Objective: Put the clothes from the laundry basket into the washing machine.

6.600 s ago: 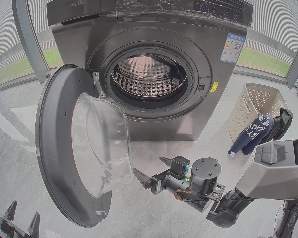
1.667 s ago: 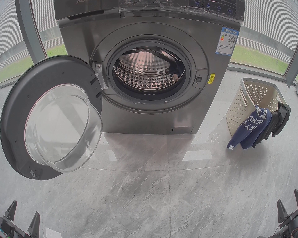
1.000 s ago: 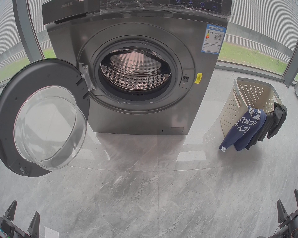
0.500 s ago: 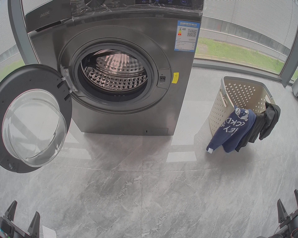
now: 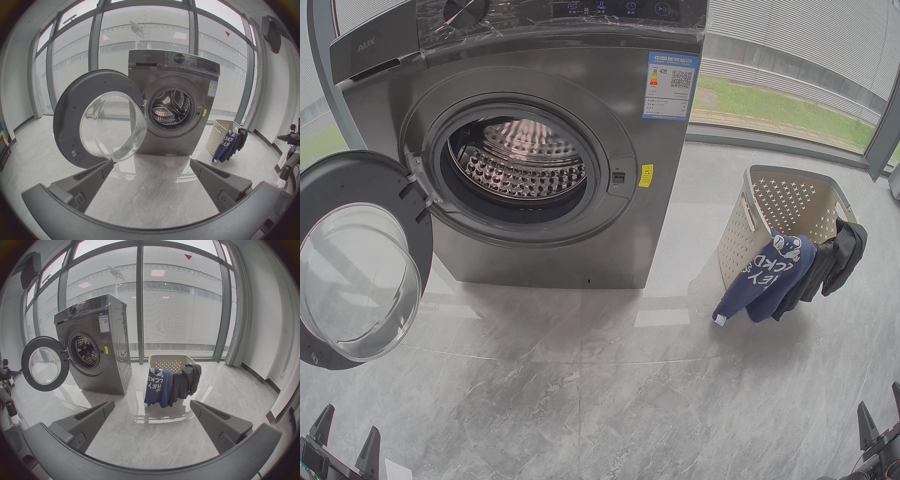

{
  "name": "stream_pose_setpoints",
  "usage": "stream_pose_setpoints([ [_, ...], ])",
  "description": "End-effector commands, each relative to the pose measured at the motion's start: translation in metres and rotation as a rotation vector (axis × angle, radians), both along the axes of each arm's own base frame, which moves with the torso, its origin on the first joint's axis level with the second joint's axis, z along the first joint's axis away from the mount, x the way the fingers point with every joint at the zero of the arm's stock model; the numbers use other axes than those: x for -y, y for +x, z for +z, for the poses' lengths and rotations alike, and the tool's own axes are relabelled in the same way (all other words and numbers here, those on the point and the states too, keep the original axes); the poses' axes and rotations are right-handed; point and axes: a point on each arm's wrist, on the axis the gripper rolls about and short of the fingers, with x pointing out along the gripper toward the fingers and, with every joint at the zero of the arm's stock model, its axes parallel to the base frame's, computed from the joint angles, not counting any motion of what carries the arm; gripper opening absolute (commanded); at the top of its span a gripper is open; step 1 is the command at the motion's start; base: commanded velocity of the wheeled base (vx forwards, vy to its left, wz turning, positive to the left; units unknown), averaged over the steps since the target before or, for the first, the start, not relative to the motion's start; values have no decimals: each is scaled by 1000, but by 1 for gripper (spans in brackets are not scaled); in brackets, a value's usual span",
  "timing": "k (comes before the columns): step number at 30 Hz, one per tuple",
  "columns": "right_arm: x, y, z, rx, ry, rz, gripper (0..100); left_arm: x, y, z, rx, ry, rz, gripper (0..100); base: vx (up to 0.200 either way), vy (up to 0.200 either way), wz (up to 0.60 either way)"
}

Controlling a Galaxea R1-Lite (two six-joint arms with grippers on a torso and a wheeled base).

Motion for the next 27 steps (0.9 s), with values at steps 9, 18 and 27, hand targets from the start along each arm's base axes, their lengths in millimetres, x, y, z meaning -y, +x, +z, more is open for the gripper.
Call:
stream_pose_setpoints([
  [9,0,0,-5,-5,-1,0,100,0,0,-5,2,-1,1,100,22,-44,0],
  [18,0,0,-5,-5,-1,0,100,0,0,-5,2,-1,1,100,0,-200,0],
  [27,0,0,-5,-6,-1,0,100,0,0,-5,2,-1,1,100,0,-200,0],
])
